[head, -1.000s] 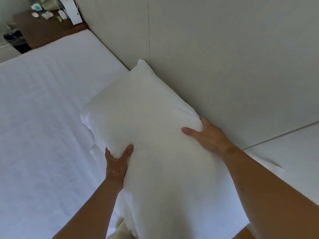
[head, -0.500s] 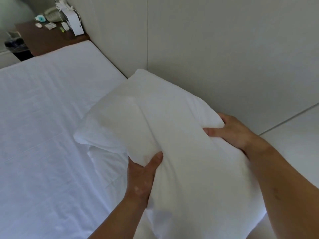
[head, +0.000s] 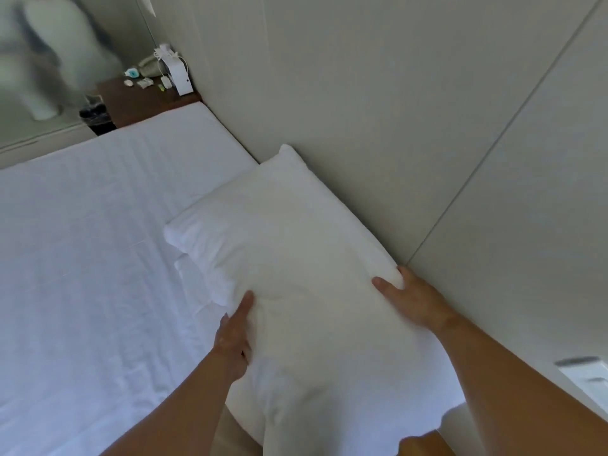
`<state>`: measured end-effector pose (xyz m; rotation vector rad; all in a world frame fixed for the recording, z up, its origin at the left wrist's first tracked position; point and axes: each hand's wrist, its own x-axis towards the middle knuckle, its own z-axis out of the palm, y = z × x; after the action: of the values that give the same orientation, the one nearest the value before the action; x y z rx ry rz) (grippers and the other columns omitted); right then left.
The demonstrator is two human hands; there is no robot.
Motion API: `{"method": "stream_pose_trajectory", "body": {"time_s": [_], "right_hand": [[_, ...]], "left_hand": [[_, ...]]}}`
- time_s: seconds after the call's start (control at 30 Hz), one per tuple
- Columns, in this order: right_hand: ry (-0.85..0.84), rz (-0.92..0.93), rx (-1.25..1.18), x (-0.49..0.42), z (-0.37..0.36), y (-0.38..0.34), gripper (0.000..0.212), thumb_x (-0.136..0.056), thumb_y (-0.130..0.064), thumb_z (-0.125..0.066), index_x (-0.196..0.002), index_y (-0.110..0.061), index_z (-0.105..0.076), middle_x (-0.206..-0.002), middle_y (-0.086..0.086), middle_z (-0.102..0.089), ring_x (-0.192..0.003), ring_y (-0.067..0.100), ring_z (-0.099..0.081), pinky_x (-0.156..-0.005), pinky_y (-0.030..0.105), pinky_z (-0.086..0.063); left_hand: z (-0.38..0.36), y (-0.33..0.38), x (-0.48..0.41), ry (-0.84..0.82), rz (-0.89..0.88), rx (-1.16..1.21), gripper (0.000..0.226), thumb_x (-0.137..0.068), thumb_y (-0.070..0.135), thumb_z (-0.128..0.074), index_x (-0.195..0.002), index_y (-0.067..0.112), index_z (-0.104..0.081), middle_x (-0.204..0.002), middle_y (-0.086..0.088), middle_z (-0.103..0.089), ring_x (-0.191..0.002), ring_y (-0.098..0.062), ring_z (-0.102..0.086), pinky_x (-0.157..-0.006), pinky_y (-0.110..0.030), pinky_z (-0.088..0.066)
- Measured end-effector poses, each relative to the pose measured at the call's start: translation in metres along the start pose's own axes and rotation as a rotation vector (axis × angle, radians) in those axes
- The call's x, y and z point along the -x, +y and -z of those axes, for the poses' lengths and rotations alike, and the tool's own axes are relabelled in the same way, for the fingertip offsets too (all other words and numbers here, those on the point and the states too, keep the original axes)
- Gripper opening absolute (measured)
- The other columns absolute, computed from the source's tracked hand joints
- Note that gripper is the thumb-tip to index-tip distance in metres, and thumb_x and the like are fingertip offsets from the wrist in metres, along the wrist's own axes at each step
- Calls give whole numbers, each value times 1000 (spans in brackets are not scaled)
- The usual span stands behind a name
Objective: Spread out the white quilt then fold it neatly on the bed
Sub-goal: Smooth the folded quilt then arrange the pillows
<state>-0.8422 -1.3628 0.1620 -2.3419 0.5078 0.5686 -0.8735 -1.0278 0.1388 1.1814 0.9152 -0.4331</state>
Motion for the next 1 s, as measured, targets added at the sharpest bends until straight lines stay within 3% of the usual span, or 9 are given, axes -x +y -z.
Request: {"method": "stream_pose_trajectory", "body": {"time_s": [0.1, 0.17, 0.23, 0.3, 0.4, 0.57, 0.67, 0.83, 1.0], "right_hand": [[62, 9, 10, -9, -10, 17, 107, -70, -96, -35, -155, -30, -30, -153, 0, -48, -137, 27, -49, -112, 44, -40], [130, 27, -8, -17, -14, 27, 105, -70, -99, -26, -150, -32, -38, -146, 1, -55, -131, 27, -54, -109, 46, -43], [173, 44, -27, -25, -17, 39, 101, -71, -100, -23, -143, -33, -44, -138, 0, -61, -123, 27, -59, -105, 46, -47], [208, 62, 15, -26, -19, 41, 90, -79, -92, -27, -143, -31, -43, -139, 3, -59, -125, 29, -57, -105, 47, -47], [314, 199, 80, -22, -29, 20, 68, -94, -66, -39, -151, -29, -36, -153, 4, -45, -139, 27, -44, -114, 49, -36], [227, 245, 115, -26, -55, 12, 81, -87, -79, -16, -155, -37, -26, -162, 0, -33, -150, 21, -28, -120, 54, -24], [160, 140, 75, -33, -50, 38, 89, -84, -85, -18, -156, -35, -25, -159, 4, -38, -146, 25, -36, -118, 52, -31], [98, -95, 19, -23, -44, 87, 88, -89, -83, -24, -157, -27, -26, -156, 10, -42, -141, 33, -42, -116, 45, -32], [198, -114, 113, -4, -48, 104, 92, -80, -91, -12, -149, -34, -32, -150, 9, -48, -134, 37, -47, -109, 60, -38]], "left_hand": [[-21, 16, 9, 39, -270, -92, 47, -77, 29, -85, -118, 30, -64, -112, -1, -74, -102, -26, -70, -88, -45, -58], [-34, 19, 14, 79, -495, -262, 53, -78, 21, -83, -123, 37, -59, -116, 7, -71, -106, -19, -68, -93, -44, -56], [-33, 13, 8, 165, -575, -410, 80, -78, 23, -82, -143, 45, -41, -135, 9, -61, -118, -17, -61, -101, -41, -50], [-19, 5, -3, 281, -447, -426, 100, -80, 25, -80, -154, 46, -16, -150, 2, -47, -129, -24, -54, -107, -46, -45], [-12, -15, -9, 384, -314, -538, 92, -84, 46, -68, -153, 49, -8, -155, -7, -36, -134, -35, -47, -108, -53, -42], [-39, -67, 23, 381, -596, -993, 64, -96, 61, -30, -154, 51, -4, -167, -4, -4, -151, -31, -15, -118, -53, -27], [-44, -72, 33, 259, -882, -1023, 73, -89, 71, -34, -155, 48, -12, -168, -4, -2, -153, -19, -2, -124, -43, -13], [-66, -47, -6, 86, -775, -1257, 85, -75, 89, -31, -148, 62, 3, -166, 7, 11, -153, -35, 6, -121, -58, -15], [-63, -43, -16, 110, -634, -1339, 82, -82, 85, -32, -147, 61, 13, -164, 13, 20, -152, -35, 10, -119, -62, -16]]}}
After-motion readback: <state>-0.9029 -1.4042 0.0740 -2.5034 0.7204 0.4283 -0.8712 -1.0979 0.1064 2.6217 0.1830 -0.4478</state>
